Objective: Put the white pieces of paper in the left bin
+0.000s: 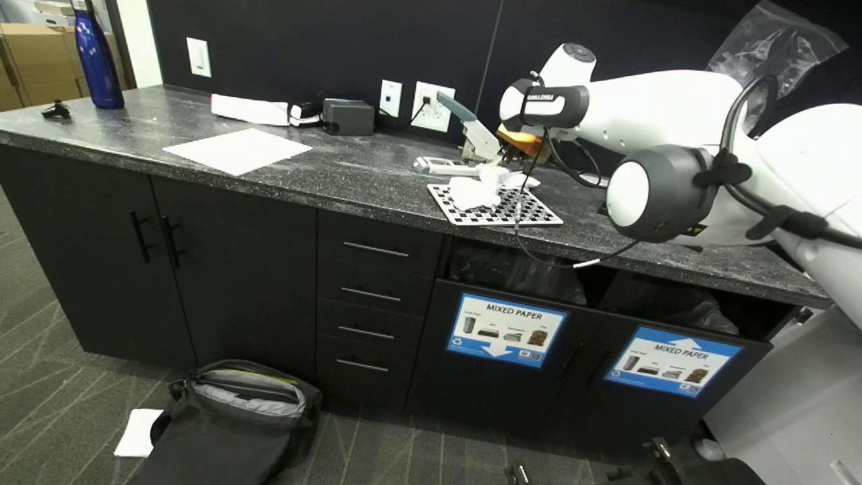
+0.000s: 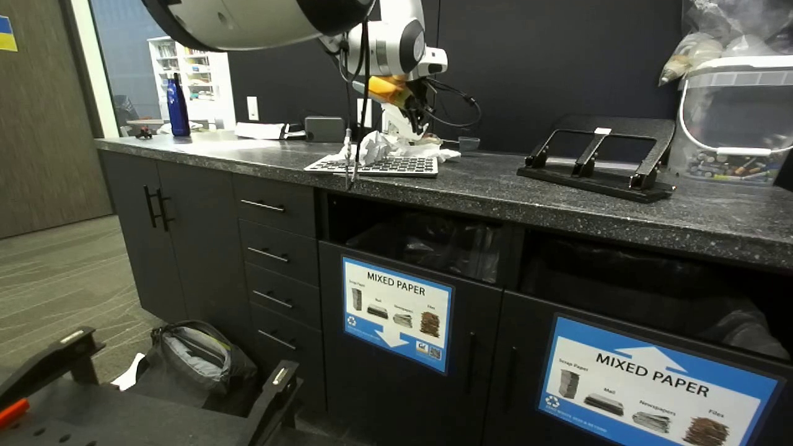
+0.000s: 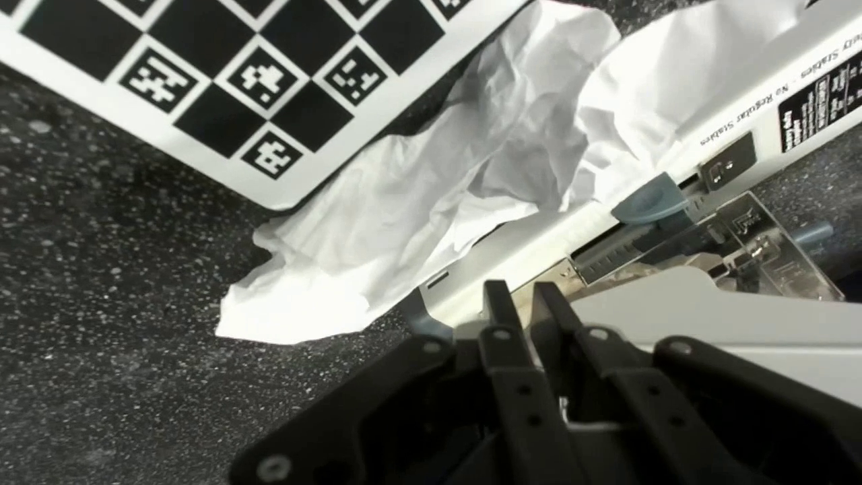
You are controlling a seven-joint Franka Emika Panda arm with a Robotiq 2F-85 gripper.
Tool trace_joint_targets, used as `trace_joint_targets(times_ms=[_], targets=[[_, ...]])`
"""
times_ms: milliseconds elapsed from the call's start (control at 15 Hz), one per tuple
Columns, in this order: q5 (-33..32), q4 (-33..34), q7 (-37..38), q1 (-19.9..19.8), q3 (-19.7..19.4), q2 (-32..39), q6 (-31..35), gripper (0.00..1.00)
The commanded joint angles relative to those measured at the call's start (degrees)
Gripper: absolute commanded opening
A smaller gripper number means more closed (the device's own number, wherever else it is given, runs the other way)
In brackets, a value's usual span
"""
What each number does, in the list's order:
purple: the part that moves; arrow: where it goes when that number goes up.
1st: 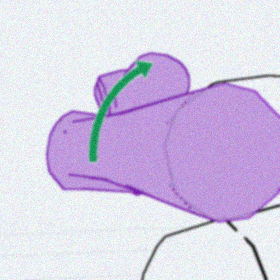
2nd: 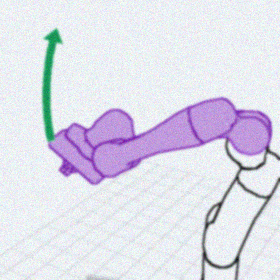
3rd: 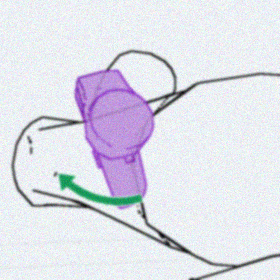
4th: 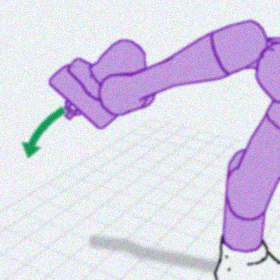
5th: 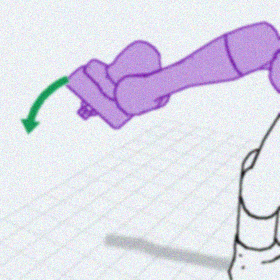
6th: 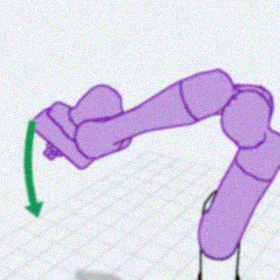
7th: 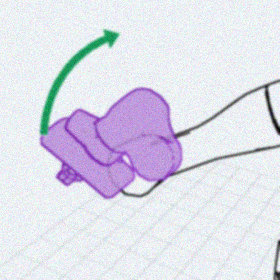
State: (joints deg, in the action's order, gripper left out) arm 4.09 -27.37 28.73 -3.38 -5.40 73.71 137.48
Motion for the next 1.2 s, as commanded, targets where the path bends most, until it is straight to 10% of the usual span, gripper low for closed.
trace_joint_targets(times_ms=[0,533,1133], targets=[[-1.14,-1.05,-2.34,0.93,-0.34,-1.35,-6.02,0.42],[-0.91,-0.21,-5.38,3.30,0.07,-0.80,-20.14,0.99],[-1.52,1.03,-8.86,3.76,-0.83,-0.73,-19.57,1.00]])
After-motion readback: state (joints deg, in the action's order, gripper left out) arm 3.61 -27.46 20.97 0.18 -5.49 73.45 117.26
